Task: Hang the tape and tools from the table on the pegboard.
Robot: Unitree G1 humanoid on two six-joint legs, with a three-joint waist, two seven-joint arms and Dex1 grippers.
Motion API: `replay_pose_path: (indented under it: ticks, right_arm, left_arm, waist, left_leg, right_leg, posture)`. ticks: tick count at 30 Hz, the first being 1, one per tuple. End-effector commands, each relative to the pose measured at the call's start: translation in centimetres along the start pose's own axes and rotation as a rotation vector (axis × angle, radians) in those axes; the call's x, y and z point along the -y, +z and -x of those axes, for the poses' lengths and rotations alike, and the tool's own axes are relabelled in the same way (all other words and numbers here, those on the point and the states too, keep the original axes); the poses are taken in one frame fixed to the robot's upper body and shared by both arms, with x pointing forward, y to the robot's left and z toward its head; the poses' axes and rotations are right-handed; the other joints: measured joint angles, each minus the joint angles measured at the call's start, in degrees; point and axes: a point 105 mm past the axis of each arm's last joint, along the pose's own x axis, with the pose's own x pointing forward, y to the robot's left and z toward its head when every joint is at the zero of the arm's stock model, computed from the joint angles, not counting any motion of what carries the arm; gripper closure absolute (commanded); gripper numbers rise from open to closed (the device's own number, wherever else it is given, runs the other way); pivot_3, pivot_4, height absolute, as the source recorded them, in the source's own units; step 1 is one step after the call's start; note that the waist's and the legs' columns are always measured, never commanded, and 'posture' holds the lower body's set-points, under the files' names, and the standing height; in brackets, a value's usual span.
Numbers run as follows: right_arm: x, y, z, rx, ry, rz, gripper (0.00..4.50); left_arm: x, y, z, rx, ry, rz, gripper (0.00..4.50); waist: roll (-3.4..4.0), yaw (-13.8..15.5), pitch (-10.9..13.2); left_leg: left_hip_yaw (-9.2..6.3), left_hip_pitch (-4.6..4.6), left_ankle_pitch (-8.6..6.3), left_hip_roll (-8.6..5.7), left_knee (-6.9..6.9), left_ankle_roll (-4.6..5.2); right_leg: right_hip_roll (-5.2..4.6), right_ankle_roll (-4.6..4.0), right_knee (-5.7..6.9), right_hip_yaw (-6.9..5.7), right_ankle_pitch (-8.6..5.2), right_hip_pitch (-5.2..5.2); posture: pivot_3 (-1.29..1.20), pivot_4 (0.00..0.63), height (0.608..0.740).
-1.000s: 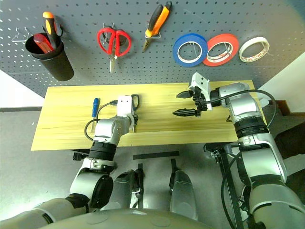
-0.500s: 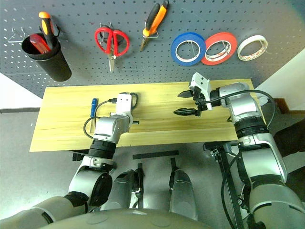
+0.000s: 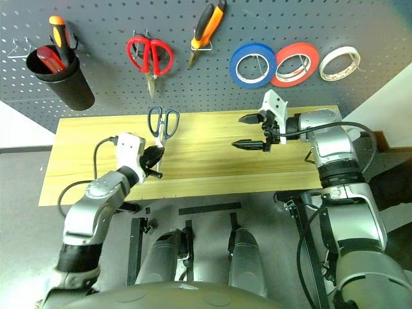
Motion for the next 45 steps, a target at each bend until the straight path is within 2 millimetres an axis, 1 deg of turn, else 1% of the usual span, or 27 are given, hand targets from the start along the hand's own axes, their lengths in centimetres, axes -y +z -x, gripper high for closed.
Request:
replay_pose_path:
  ticks: [1,4,6,7,10,12,15,17,22,27,30,34,38,41,45]
  right_arm:
    - [-0.3,3.0,0.8,0.117,0.024,0.022,0.00]
    - [-0.5,4.5,1.2,0.183,0.041,0.006,0.00]
    - [-0.5,5.2,1.5,0.213,0.045,0.006,0.00]
    - [-0.6,5.7,1.7,0.228,0.052,0.009,0.00]
    - [-0.7,7.1,2.3,0.284,0.059,-0.002,0.00]
    - [-0.7,7.8,2.6,0.300,0.060,0.008,0.00]
    - [-0.7,8.6,2.7,0.323,0.054,0.026,0.00]
    - [-0.7,8.9,2.7,0.326,0.050,0.035,0.00]
    - [-0.7,9.1,2.8,0.328,0.038,0.046,0.00]
    - [-0.5,8.9,2.8,0.320,0.015,0.051,0.00]
    - [-0.5,8.7,3.0,0.312,0.000,0.049,0.00]
    - [-0.3,8.5,3.3,0.302,-0.023,0.047,0.00]
    - [-0.2,8.0,3.4,0.280,-0.046,0.048,0.00]
    - [-0.2,7.9,3.4,0.273,-0.052,0.050,0.00]
    - [-0.2,7.8,3.2,0.274,-0.058,0.050,0.00]
  left_arm:
    - [0.3,2.1,1.9,0.141,-0.040,-0.019,3.94]
    - [0.4,2.5,2.9,0.199,-0.076,-0.088,3.94]
    - [0.4,3.3,3.5,0.252,-0.092,-0.128,3.94]
    - [0.4,4.0,3.7,0.292,-0.091,-0.129,3.94]
    - [0.5,5.6,3.9,0.391,-0.099,-0.109,3.94]
    - [0.9,6.6,4.1,0.446,-0.120,-0.133,3.94]
    - [0.7,7.5,4.1,0.501,-0.084,-0.176,3.94]
    - [0.6,7.7,3.8,0.514,-0.068,-0.186,3.94]
    - [0.6,8.0,2.5,0.529,-0.075,-0.196,3.94]
    - [0.4,8.0,0.7,0.512,-0.070,-0.172,3.94]
    - [0.0,8.0,-0.6,0.488,-0.062,-0.164,3.94]
    - [-0.7,8.0,-1.6,0.469,-0.040,-0.156,3.94]
    - [-1.0,8.2,-2.4,0.459,-0.033,-0.169,3.94]
    - [-1.5,8.1,-3.4,0.433,0.003,-0.146,3.94]
    - [-1.4,8.4,-4.8,0.401,0.004,-0.144,3.94]
  waist:
    - [-0.01,0.1,0.0]
    - [0.00,0.1,-0.2]
    - [0.00,0.2,-0.5]
    - [0.01,0.2,-0.8]
    - [0.01,0.7,-1.3]
    - [0.04,1.0,-2.0]
    - [-0.07,1.2,-2.8]
    - [-0.07,1.2,-3.3]
    - [-0.13,1.1,-4.1]
    - [-0.13,1.1,-4.8]
    - [-0.13,1.1,-4.9]
    - [-0.14,0.9,-5.1]
    - [-0.14,0.8,-5.1]
    - [-0.14,0.8,-5.1]
    - [-0.14,0.8,-5.1]
  left_leg:
    - [0.00,0.00,0.00,0.00,0.01,0.00]
    - [0.03,-0.01,0.00,-0.01,0.01,0.00]
    - [0.09,-0.02,0.00,-0.04,0.01,0.00]
    - [0.13,-0.03,0.00,-0.04,0.01,0.00]
    - [0.17,-0.07,0.00,-0.05,0.01,0.00]
    - [0.18,-0.09,0.00,-0.05,0.02,0.00]
    - [0.17,-0.13,0.00,-0.05,0.00,0.00]
    - [0.16,-0.15,0.00,-0.06,0.02,0.00]
    - [0.16,-0.15,0.00,-0.08,0.06,0.00]
    - [0.17,-0.16,0.00,-0.08,0.06,0.00]
    - [0.17,-0.16,0.01,-0.09,0.09,0.00]
    - [0.17,-0.15,0.01,-0.09,0.08,0.00]
    - [0.17,-0.15,0.01,-0.09,0.08,0.00]
    - [0.17,-0.15,0.01,-0.10,0.09,0.00]
    - [0.17,-0.16,0.01,-0.11,0.10,0.00]
  right_leg:
    - [0.01,0.00,0.00,-0.01,0.00,0.00]
    - [0.03,0.00,0.00,-0.02,0.00,0.00]
    - [0.05,0.00,0.00,-0.03,0.00,0.00]
    - [0.05,0.00,0.00,-0.03,0.00,0.00]
    - [0.05,-0.01,0.01,-0.05,0.02,-0.01]
    - [0.08,-0.01,0.02,-0.06,0.03,-0.01]
    - [0.13,-0.01,0.02,-0.11,0.03,-0.03]
    - [0.13,-0.01,0.02,-0.13,0.03,-0.02]
    - [0.15,-0.01,0.04,-0.13,0.03,-0.02]
    - [0.16,-0.01,0.03,-0.14,0.03,-0.02]
    - [0.17,-0.01,0.06,-0.15,0.03,-0.01]
    - [0.17,-0.01,0.05,-0.15,0.04,-0.01]
    - [0.19,-0.01,0.05,-0.15,0.04,-0.01]
    - [0.18,-0.01,0.06,-0.15,0.04,-0.01]
    - [0.18,-0.01,0.06,-0.15,0.04,-0.01]
  posture:
    - [0.01,0.223,0.732]
    - [0.01,0.199,0.732]
    - [0.01,0.183,0.732]
    - [0.02,0.179,0.732]
    - [0.02,0.161,0.732]
    - [0.02,0.156,0.732]
    - [0.01,0.145,0.732]
    - [0.01,0.142,0.732]
    - [0.00,0.133,0.732]
    - [-0.02,0.129,0.732]
    - [-0.03,0.129,0.732]
    - [-0.04,0.130,0.732]
    - [-0.04,0.131,0.732]
    - [-0.05,0.132,0.732]
    - [-0.05,0.134,0.732]
